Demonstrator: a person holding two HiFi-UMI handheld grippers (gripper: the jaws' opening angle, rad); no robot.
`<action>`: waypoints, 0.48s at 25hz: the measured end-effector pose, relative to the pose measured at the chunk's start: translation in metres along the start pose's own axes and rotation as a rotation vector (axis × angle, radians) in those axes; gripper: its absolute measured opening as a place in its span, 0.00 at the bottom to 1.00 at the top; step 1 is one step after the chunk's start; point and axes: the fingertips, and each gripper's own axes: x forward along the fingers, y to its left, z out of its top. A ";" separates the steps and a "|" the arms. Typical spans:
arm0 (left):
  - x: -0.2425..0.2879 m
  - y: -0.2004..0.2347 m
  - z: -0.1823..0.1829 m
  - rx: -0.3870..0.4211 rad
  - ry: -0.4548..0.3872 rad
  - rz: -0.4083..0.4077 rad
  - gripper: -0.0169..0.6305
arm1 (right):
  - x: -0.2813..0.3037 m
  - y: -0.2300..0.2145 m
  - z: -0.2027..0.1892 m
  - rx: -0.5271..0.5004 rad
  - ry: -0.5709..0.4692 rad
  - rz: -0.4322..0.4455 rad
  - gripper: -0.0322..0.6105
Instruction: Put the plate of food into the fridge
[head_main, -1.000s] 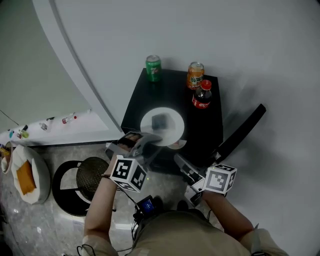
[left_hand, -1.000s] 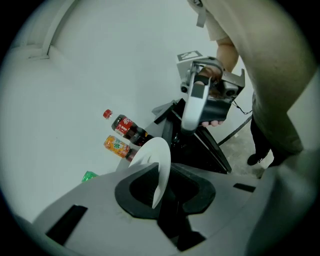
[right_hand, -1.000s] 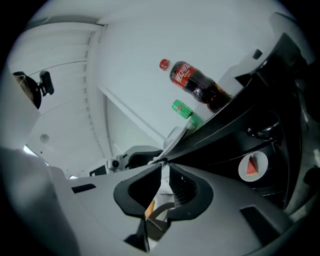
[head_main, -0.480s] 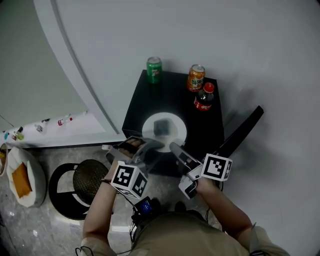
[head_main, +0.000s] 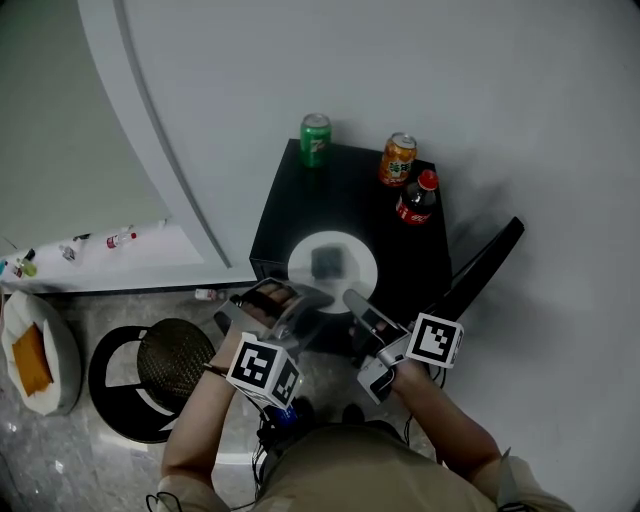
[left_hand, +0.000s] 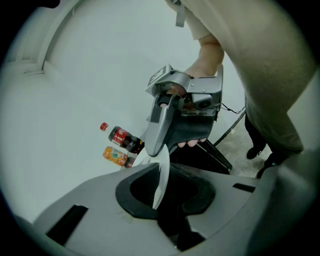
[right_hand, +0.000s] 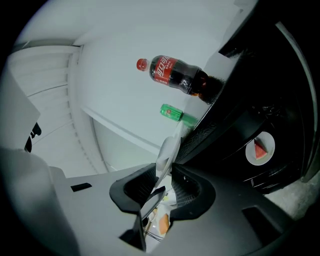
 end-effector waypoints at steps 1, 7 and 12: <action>-0.002 -0.001 0.001 0.014 -0.002 0.003 0.11 | 0.000 0.001 -0.001 0.001 -0.004 -0.001 0.21; -0.012 -0.005 0.003 0.046 -0.029 0.012 0.10 | 0.001 0.003 -0.010 0.066 -0.033 -0.023 0.22; -0.015 -0.015 0.001 0.036 -0.043 -0.012 0.11 | 0.003 0.003 -0.019 0.157 -0.047 -0.021 0.16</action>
